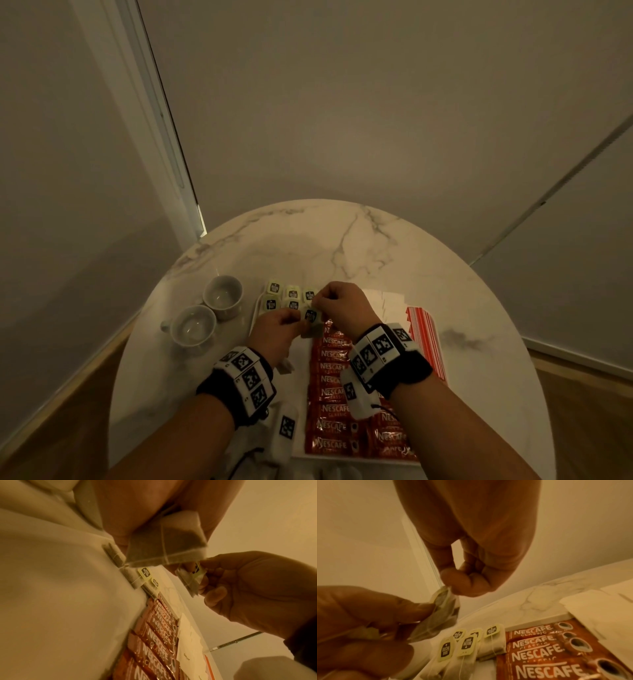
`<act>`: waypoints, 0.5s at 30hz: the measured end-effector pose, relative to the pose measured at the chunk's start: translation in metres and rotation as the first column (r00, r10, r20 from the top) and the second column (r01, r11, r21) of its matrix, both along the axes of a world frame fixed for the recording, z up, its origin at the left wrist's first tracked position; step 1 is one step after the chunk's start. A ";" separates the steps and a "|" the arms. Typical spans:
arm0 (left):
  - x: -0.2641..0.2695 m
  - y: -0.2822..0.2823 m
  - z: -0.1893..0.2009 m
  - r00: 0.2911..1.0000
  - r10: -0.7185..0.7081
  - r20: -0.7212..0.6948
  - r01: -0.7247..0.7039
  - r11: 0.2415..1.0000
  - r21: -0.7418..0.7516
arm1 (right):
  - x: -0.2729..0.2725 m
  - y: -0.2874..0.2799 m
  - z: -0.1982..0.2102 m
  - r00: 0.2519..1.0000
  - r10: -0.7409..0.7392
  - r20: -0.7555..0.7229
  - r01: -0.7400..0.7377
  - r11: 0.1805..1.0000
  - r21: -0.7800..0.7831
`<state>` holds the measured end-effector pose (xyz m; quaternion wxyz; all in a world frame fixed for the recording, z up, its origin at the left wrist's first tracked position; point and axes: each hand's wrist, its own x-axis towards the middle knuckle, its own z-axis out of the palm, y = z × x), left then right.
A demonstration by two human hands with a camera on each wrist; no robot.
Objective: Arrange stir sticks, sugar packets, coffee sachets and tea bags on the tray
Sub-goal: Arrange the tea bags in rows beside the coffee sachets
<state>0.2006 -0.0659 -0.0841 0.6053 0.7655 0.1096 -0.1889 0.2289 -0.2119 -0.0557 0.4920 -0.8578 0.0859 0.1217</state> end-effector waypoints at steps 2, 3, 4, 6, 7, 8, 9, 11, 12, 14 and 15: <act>0.002 0.000 -0.002 1.000 0.001 -0.018 -0.001 1.000 -0.012 | 0.000 0.000 -0.002 1.000 0.005 0.005 -0.005 1.000 -0.019; 0.003 -0.001 -0.002 1.000 0.012 -0.019 -0.013 0.998 -0.056 | 0.000 0.000 -0.003 1.000 0.011 0.002 -0.011 1.000 -0.020; 0.004 -0.001 -0.003 0.999 0.030 -0.021 -0.032 0.992 -0.120 | 0.000 0.000 -0.003 1.000 0.016 -0.007 -0.016 1.000 -0.007; 0.005 0.000 -0.002 0.997 0.064 -0.036 -0.070 0.975 -0.212 | -0.001 0.001 -0.001 0.999 0.014 -0.041 -0.012 0.999 0.047; 0.005 0.000 -0.001 0.997 0.067 -0.032 -0.073 0.971 -0.226 | -0.001 0.000 0.001 0.998 0.004 -0.069 0.002 0.996 0.085; 0.005 0.001 0.000 0.998 0.059 -0.016 -0.061 0.973 -0.221 | -0.001 0.000 0.003 0.995 -0.010 -0.103 0.023 0.991 0.131; 0.005 0.002 0.001 0.999 0.044 0.011 -0.041 0.977 -0.207 | -0.002 0.000 0.006 0.990 -0.021 -0.137 0.046 0.982 0.181; 0.004 0.005 0.004 0.997 0.005 0.076 0.009 0.984 -0.179 | -0.003 0.000 0.010 0.983 -0.021 -0.180 0.066 0.966 0.248; 0.003 0.005 0.005 0.994 -0.009 0.106 0.028 0.984 -0.174 | -0.002 0.000 0.011 0.983 -0.003 -0.185 0.050 0.968 0.247; 0.001 0.006 0.008 0.985 -0.025 0.169 0.054 0.984 -0.169 | -0.003 0.000 0.013 0.981 0.020 -0.194 0.026 0.972 0.232; 0.000 0.005 0.009 0.979 -0.026 0.203 0.060 0.985 -0.162 | -0.003 0.001 0.012 0.978 0.003 -0.206 0.046 0.972 0.232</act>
